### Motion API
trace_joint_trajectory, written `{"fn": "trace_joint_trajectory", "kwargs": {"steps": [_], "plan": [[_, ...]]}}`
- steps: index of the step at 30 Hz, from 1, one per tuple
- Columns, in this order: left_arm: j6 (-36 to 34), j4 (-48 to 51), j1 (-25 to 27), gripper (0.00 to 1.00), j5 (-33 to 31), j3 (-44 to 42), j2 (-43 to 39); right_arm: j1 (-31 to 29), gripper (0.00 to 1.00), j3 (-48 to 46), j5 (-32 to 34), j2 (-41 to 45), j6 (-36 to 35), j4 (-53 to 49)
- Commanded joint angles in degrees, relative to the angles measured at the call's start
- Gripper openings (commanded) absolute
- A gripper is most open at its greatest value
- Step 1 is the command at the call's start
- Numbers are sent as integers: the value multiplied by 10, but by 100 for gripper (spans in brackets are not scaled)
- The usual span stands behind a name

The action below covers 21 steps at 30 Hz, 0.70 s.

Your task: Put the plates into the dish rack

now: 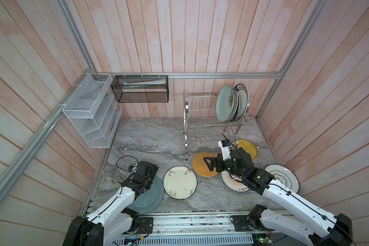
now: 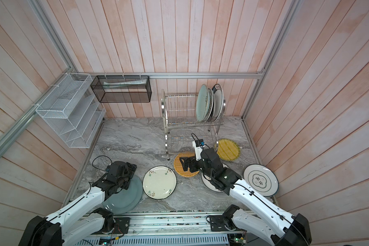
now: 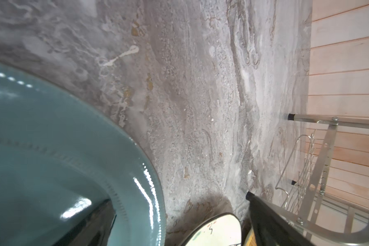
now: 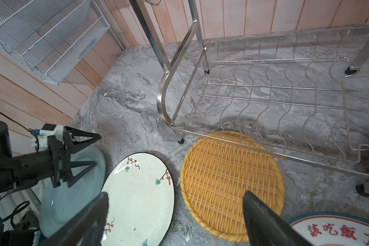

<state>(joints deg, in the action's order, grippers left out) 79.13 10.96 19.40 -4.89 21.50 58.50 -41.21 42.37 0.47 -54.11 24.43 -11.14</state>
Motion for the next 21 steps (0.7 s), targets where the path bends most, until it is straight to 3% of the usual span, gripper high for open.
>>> {"fn": "trace_joint_trajectory", "kwargs": {"steps": [1,15,21], "plan": [[10,-46,-3,100,-10,-30,30,-4,98,-8,0,4,8,9],[-27,-220,-40,100,12,25,189,-4,98,-2,2,1,11,7],[-82,-270,-59,100,26,90,281,-4,98,1,5,2,11,4]]}}
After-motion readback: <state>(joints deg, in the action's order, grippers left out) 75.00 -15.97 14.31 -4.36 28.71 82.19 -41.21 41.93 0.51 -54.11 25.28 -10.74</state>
